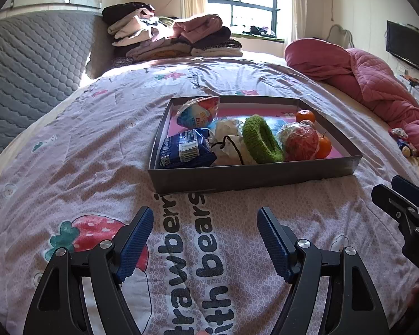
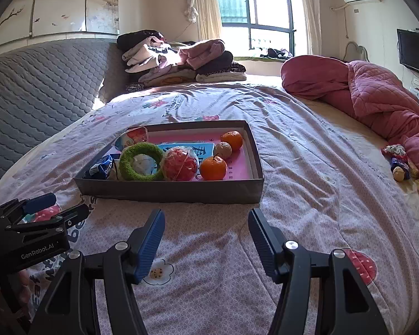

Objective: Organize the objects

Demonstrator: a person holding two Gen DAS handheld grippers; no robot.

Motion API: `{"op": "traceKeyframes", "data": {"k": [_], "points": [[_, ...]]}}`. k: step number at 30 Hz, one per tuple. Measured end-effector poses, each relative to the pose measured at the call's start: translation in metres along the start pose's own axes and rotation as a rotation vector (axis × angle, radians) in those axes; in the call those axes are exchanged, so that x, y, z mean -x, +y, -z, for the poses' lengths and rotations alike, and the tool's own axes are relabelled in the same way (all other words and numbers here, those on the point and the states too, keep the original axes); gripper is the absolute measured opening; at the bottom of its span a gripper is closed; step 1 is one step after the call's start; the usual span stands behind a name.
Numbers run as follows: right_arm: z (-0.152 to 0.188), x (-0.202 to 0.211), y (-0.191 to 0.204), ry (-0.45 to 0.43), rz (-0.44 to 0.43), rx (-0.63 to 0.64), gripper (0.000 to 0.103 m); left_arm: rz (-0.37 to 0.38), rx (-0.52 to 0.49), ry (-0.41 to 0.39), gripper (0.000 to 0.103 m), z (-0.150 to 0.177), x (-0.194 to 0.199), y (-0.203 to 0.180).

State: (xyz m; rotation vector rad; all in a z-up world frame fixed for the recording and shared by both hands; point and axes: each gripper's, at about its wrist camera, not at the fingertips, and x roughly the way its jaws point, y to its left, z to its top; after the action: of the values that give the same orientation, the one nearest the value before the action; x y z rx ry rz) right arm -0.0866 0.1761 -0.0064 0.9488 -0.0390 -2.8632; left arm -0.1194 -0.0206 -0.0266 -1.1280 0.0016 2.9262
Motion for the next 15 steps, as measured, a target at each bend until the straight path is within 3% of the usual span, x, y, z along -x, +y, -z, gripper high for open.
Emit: {"op": "traceKeyframes", "data": {"k": [15], "points": [[0.008, -0.013, -0.002, 0.032, -0.002, -0.01, 0.062, -0.008, 0.007, 0.015, 0.078, 0.003, -0.007, 0.0]]}}
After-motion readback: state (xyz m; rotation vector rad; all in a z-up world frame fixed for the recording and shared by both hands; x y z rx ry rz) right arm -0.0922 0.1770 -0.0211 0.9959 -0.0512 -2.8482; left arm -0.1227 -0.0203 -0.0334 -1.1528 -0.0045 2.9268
